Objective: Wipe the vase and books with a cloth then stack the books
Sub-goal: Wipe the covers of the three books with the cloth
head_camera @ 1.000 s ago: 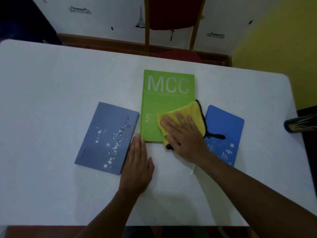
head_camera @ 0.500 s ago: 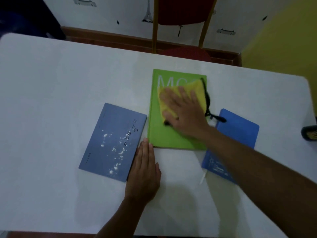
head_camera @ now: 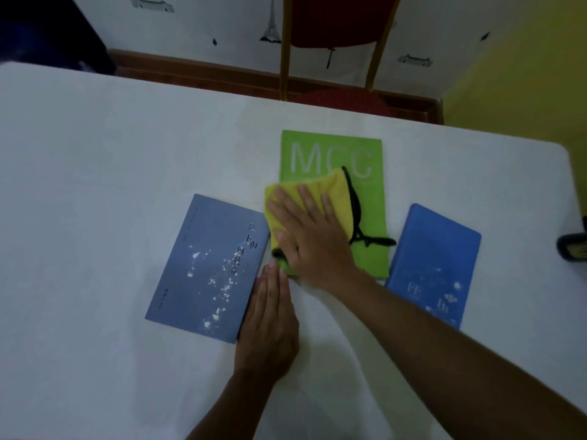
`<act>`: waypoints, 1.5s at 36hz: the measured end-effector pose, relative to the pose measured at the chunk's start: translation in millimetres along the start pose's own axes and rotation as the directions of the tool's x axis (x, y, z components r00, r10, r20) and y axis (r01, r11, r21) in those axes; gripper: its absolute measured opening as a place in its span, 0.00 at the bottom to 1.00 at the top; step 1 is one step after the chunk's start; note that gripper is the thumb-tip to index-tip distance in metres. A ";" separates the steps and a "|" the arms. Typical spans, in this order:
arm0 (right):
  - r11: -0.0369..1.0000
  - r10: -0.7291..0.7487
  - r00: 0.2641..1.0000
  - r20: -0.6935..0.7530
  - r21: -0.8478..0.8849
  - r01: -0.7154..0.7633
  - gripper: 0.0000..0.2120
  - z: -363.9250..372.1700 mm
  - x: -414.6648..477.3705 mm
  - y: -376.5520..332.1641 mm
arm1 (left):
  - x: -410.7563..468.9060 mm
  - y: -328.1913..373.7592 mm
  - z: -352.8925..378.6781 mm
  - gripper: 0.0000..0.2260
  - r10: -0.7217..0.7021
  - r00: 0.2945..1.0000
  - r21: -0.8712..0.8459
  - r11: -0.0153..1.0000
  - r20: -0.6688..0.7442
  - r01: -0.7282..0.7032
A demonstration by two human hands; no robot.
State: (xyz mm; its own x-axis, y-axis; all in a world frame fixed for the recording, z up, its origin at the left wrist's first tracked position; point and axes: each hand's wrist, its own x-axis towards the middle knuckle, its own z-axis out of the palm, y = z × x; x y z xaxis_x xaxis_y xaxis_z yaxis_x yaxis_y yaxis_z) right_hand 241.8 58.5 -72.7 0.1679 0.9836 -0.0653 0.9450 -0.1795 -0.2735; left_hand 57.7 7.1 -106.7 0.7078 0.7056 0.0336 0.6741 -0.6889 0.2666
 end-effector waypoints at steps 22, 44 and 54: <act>0.988 0.145 0.984 0.105 0.040 -0.150 0.31 -17.9 10.1 30.0 | 1.3 1.2 -2.8 0.29 -0.001 1.000 -0.113 0.994 -0.009 0.000; 0.973 0.012 0.995 -0.096 0.232 0.011 0.35 -17.8 -97.0 12.1 | -15.5 -103.5 -72.7 0.28 -0.027 0.998 -0.222 0.975 -0.061 0.013; 0.822 0.333 0.905 -0.266 0.552 -0.141 0.28 -19.0 -48.1 -74.3 | -64.5 -179.9 -57.9 0.25 -0.106 0.994 -0.163 0.982 -0.033 0.100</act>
State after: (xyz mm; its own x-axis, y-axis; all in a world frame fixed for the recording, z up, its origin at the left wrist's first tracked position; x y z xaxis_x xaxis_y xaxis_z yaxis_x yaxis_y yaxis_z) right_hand 168.8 24.8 -31.0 0.5412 0.8343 0.1048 0.5982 -0.2944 -0.7453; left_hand -121.4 95.1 -101.1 0.6248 0.7799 0.0365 0.6980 -0.5789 0.4216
